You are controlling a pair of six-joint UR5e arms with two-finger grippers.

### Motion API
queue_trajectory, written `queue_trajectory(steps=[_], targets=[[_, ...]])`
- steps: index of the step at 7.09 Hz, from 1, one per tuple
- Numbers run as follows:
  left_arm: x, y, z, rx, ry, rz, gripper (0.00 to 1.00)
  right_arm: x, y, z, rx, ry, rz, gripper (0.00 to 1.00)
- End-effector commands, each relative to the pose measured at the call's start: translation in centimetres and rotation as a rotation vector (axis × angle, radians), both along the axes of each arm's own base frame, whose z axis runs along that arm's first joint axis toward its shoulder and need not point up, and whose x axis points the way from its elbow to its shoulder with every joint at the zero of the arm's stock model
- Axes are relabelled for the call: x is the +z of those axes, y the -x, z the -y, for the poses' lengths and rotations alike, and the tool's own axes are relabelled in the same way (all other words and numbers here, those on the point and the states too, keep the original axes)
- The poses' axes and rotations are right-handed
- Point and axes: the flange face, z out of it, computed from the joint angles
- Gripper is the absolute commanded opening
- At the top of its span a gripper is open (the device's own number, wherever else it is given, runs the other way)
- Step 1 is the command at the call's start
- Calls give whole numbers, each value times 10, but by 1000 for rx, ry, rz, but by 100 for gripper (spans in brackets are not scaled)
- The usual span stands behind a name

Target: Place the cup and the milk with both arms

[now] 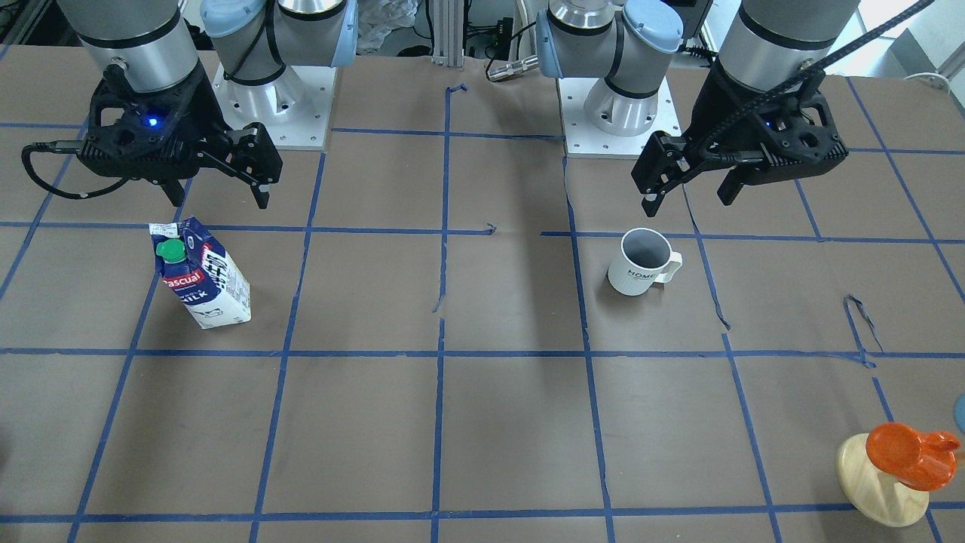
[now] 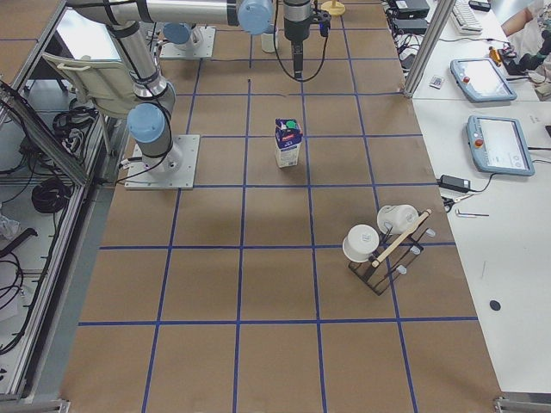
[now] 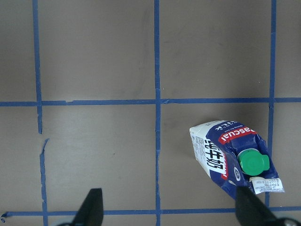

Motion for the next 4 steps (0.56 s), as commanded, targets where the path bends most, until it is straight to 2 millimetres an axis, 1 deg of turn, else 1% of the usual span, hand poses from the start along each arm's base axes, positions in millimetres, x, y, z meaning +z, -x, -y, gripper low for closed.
queue_trajectory(steps=[1,4], targets=[[0,0,0,0,-1,-1,100,0,0,0,-1,-1,-4,100],[-1,0,0,2,-2,0,100,0,2,0,-2,0,-17,100]])
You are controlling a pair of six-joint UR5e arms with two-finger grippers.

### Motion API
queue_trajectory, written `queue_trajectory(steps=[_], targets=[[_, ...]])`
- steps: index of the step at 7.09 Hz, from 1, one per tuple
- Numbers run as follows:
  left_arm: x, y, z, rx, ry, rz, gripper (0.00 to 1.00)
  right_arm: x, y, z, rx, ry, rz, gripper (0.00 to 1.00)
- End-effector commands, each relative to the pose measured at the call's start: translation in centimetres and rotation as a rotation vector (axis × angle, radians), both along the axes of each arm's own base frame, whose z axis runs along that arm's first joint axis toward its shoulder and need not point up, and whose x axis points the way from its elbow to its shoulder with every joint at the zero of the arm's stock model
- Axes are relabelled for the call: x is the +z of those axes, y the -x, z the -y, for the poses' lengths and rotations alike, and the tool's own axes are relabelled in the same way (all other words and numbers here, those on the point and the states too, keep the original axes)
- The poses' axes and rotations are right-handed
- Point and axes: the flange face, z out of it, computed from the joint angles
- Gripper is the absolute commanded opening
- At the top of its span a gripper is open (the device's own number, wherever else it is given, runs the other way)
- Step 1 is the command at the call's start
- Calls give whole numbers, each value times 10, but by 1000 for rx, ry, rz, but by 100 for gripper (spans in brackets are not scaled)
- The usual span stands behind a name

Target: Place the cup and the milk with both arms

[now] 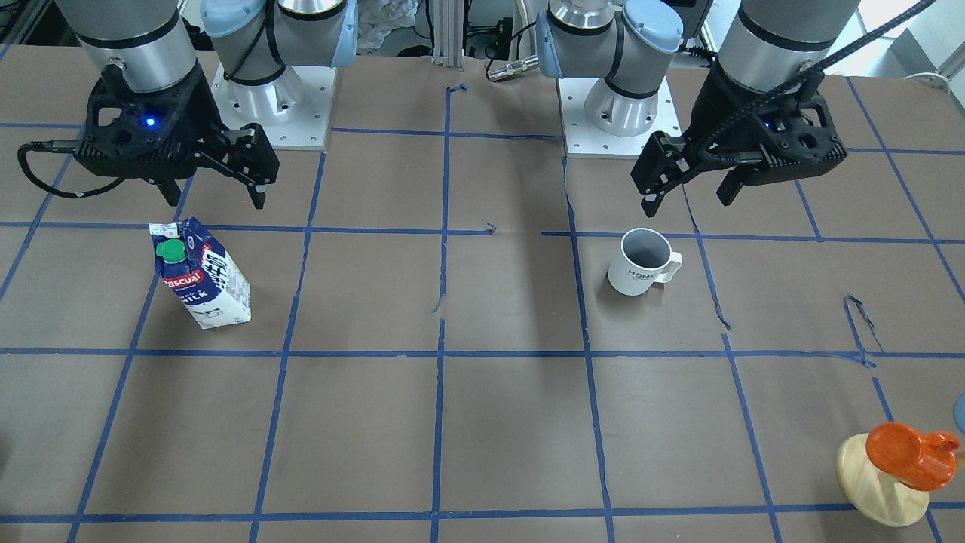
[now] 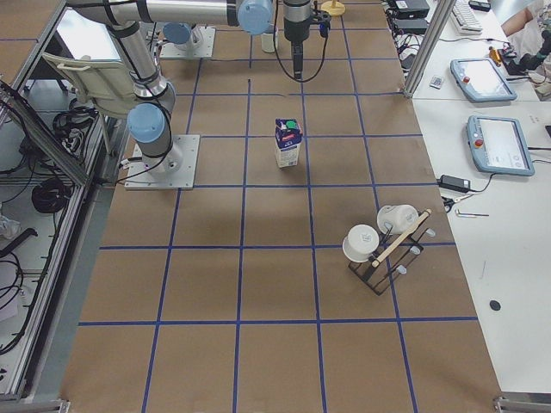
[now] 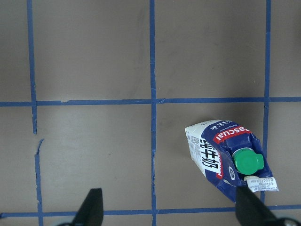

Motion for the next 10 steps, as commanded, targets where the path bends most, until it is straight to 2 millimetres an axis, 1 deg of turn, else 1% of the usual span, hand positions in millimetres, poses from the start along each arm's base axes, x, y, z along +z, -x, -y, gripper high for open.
queue_trajectory(steps=[1,4,5,6,7,8,9,10], targets=[[0,0,0,0,0,-1,100,0,1,0,0,1,-9,100],[-4,1,-2,-1,-20,-5,100,0,2,0,-2,1,-16,100],[-14,1,2,1,-41,-15,100,0,2,0,-1,1,-17,100],[-17,2,-1,-28,-48,-24,100,0,3,0,-3,-1,-23,100],[-23,1,-6,-104,-63,-12,100,-1,3,1,-3,-2,-23,100],[-47,1,-10,-108,-119,-16,100,-1,6,3,-6,5,-23,100],[-76,-1,-22,-127,-182,-24,100,-4,19,7,-17,-1,-67,100],[-114,-2,-34,-141,-250,-34,100,-15,40,13,-26,-38,-143,100]])
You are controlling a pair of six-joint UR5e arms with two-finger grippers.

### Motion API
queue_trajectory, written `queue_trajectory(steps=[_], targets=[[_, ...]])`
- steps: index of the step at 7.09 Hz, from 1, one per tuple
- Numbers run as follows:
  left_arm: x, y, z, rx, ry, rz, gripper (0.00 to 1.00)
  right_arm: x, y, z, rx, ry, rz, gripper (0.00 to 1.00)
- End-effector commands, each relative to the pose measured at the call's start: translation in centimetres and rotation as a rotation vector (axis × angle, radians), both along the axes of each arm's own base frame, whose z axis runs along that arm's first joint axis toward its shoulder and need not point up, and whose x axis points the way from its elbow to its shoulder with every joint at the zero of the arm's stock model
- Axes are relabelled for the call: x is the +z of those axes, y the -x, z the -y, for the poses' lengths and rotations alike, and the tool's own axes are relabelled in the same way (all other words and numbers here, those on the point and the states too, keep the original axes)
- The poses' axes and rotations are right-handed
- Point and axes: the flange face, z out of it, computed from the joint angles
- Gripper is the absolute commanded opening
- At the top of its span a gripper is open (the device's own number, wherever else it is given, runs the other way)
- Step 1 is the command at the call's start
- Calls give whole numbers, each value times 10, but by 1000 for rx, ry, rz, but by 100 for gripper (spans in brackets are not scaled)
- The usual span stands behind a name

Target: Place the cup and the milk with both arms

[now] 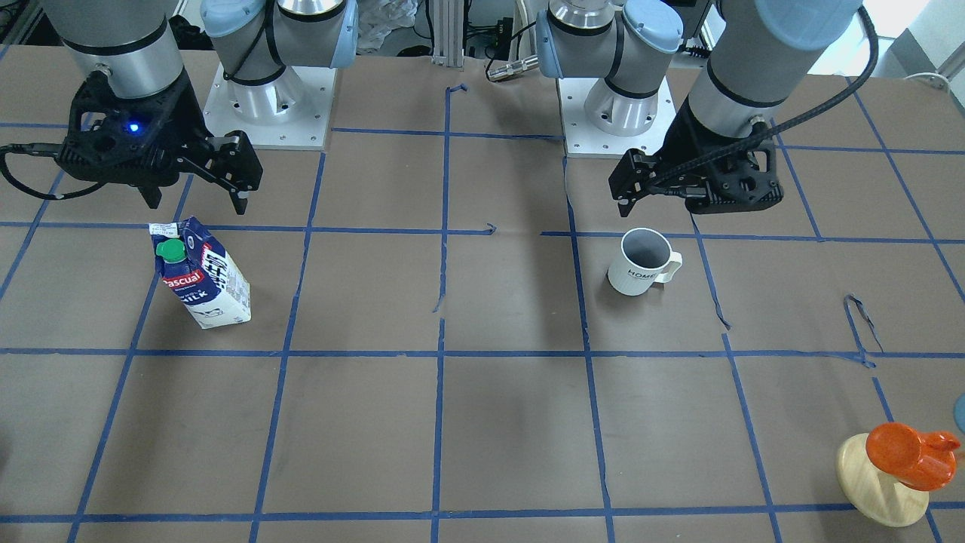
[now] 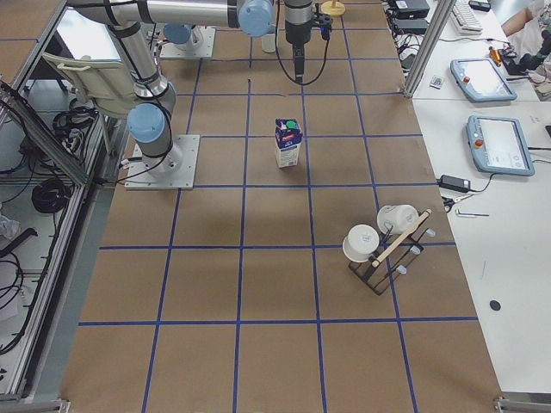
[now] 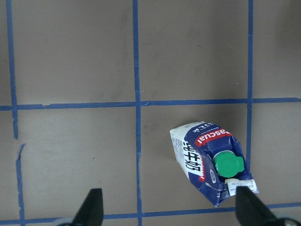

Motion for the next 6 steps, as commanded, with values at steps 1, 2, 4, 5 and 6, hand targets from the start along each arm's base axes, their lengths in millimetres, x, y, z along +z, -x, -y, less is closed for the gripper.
queue_trajectory(steps=[1,2,4,5,6], targets=[[-69,-2,-22,-22,-104,-9,100,-22,36,8,16,-67,-77,100],[-98,-4,-33,-22,-136,9,100,-32,52,9,57,-87,-72,100],[-162,-13,-47,-12,-69,32,100,-76,117,0,212,-185,18,93],[-176,-13,-47,-12,-58,33,98,-87,127,-5,227,-176,56,100],[-184,-13,-46,-12,-76,31,94,-84,126,0,219,-129,43,100]])
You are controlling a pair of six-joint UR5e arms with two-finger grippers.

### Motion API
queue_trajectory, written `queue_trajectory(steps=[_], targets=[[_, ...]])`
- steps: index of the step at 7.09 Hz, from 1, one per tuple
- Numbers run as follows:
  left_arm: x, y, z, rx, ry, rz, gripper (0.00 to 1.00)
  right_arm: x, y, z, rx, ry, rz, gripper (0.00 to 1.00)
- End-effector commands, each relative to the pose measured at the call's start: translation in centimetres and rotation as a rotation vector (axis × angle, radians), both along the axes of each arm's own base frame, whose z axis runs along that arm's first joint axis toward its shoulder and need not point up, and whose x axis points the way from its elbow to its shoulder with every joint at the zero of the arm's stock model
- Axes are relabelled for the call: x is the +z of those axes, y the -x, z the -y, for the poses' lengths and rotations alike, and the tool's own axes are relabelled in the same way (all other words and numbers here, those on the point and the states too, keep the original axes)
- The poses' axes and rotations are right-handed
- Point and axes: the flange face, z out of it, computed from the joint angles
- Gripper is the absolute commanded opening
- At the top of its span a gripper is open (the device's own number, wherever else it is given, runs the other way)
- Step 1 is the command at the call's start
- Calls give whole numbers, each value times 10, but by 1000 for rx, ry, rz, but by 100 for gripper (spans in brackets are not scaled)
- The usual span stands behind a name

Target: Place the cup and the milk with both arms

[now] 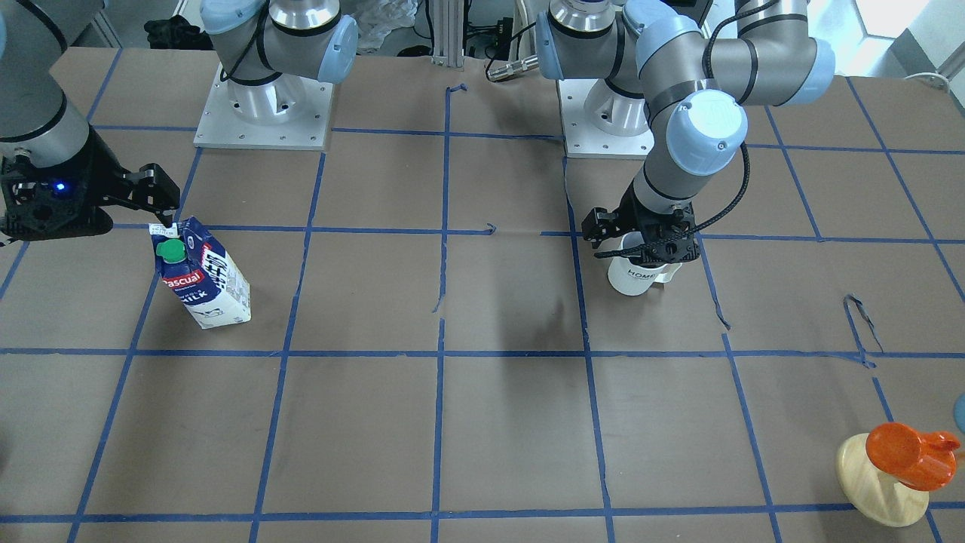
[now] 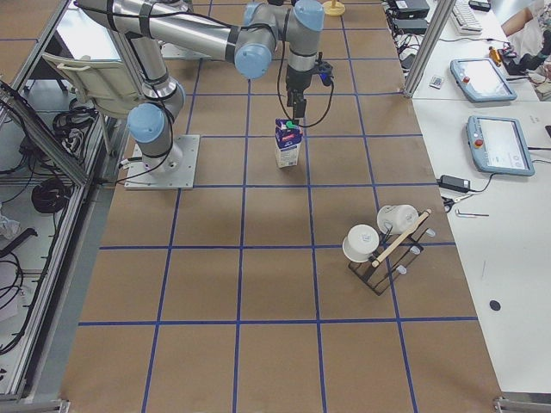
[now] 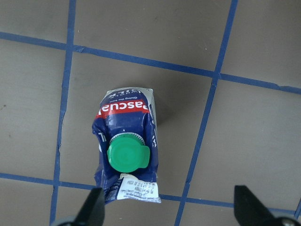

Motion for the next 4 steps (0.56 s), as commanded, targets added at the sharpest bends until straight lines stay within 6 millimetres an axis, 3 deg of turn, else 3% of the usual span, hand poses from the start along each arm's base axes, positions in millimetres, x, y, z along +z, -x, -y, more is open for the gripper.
queue_trajectory(steps=[1,2,3,4], targets=[[-21,-1,2,1,-12,0,66,-5,-2,3,-64,54,63,100],[-22,-2,4,-1,-15,0,23,-10,-9,3,-104,51,104,100],[-22,-2,6,2,-14,1,0,-30,-19,-5,-79,9,104,100],[-21,-2,6,2,-11,1,0,-49,-23,-12,-75,3,102,100]])
